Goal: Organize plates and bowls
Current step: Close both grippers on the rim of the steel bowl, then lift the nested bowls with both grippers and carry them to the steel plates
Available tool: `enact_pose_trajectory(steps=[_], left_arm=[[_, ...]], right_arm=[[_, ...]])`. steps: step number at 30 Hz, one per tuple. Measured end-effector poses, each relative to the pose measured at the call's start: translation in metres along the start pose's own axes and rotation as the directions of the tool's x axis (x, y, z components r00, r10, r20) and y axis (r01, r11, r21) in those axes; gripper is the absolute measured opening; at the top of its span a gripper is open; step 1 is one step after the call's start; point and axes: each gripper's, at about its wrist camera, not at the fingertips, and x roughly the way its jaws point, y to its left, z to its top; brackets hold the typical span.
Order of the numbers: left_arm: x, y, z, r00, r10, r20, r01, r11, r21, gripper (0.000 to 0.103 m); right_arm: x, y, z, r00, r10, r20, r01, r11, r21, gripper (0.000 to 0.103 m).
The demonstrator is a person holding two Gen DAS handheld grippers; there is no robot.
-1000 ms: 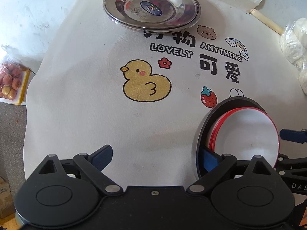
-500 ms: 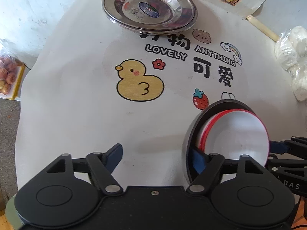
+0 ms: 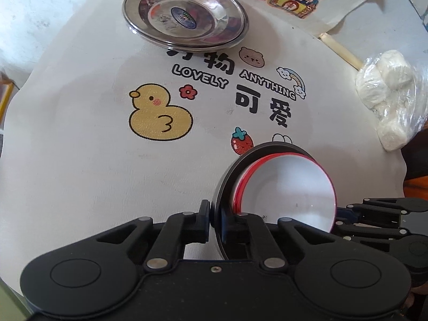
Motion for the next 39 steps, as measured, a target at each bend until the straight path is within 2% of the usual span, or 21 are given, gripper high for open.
enact_pose_trajectory(steps=[13, 18, 24, 34, 39], left_arm=[[0.002, 0.005, -0.005, 1.0, 0.002, 0.022, 0.0, 0.995, -0.102, 0.01], [0.005, 0.006, -0.006, 0.999, -0.034, 0.017, 0.036, 0.992, -0.119, 0.011], [0.009, 0.002, -0.004, 0.999, -0.049, 0.013, 0.05, 0.997, -0.056, 0.011], [0.016, 0.011, 0.015, 0.988, -0.132, -0.083, 0.137, 0.989, 0.055, 0.009], [0.016, 0.017, 0.027, 0.981, -0.14, -0.134, 0.154, 0.982, 0.105, 0.009]], right_arm=[[0.003, -0.006, 0.002, 0.998, 0.063, -0.007, -0.063, 0.997, -0.044, 0.019], [0.002, -0.012, 0.001, 0.997, 0.078, -0.009, -0.078, 0.997, -0.028, 0.019], [0.006, -0.016, -0.001, 0.998, 0.065, -0.009, -0.064, 0.997, 0.03, 0.019], [0.004, -0.01, -0.007, 1.0, 0.015, 0.009, -0.016, 0.98, 0.2, 0.017], [0.003, 0.003, -0.007, 1.0, -0.011, 0.023, 0.004, 0.961, 0.275, 0.017]])
